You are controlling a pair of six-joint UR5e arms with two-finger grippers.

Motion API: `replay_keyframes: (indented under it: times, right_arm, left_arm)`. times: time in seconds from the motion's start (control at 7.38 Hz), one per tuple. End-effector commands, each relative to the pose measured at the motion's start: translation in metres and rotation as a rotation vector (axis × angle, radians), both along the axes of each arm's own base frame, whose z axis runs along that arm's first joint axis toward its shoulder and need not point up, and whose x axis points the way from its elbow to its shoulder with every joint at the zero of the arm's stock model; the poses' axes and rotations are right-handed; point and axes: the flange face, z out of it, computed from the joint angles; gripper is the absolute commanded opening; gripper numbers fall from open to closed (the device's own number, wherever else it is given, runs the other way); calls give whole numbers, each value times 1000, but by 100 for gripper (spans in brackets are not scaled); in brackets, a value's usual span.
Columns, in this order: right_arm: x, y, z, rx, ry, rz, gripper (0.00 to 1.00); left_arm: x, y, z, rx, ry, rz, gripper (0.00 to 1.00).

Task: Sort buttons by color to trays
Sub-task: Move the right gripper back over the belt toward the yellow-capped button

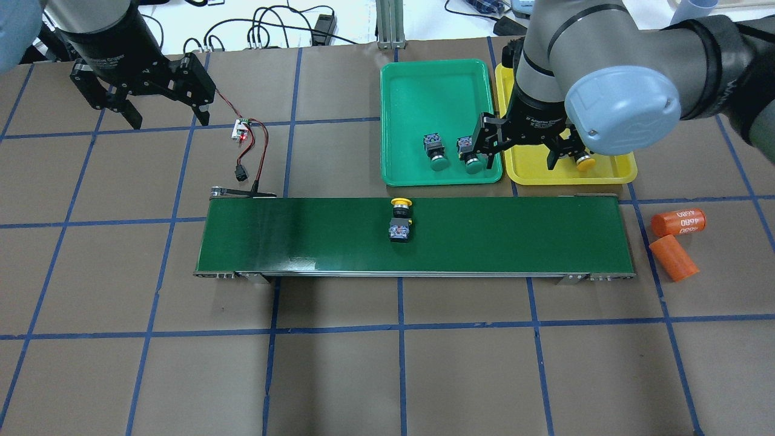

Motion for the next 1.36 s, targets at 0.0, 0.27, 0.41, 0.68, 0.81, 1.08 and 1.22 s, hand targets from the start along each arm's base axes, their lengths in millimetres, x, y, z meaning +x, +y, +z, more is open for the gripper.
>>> replay_keyframes:
  times: [0.0,0.27,0.41,0.68,0.81,1.08,1.22]
  right_arm:
    - [2,-2,1,-10,-1,5,100]
    - [3,0,-2,6,-7,31,100]
    - [3,0,-5,7,-5,29,100]
    - [9,1,-9,13,-7,2,100]
    - [27,5,-17,22,-5,-38,100]
    - [67,-7,-51,-8,-4,-32,100]
    - [77,-7,-66,10,8,-4,100]
  left_arm:
    - [-1,1,-3,5,5,0,100]
    - [-1,1,-3,5,5,0,100]
    - [-1,1,-2,4,5,0,100]
    - [-1,1,-1,2,5,0,100]
    - [-1,0,-1,1,6,0,100]
    - [-1,1,1,-1,5,0,100]
    - [-1,1,1,-1,4,0,100]
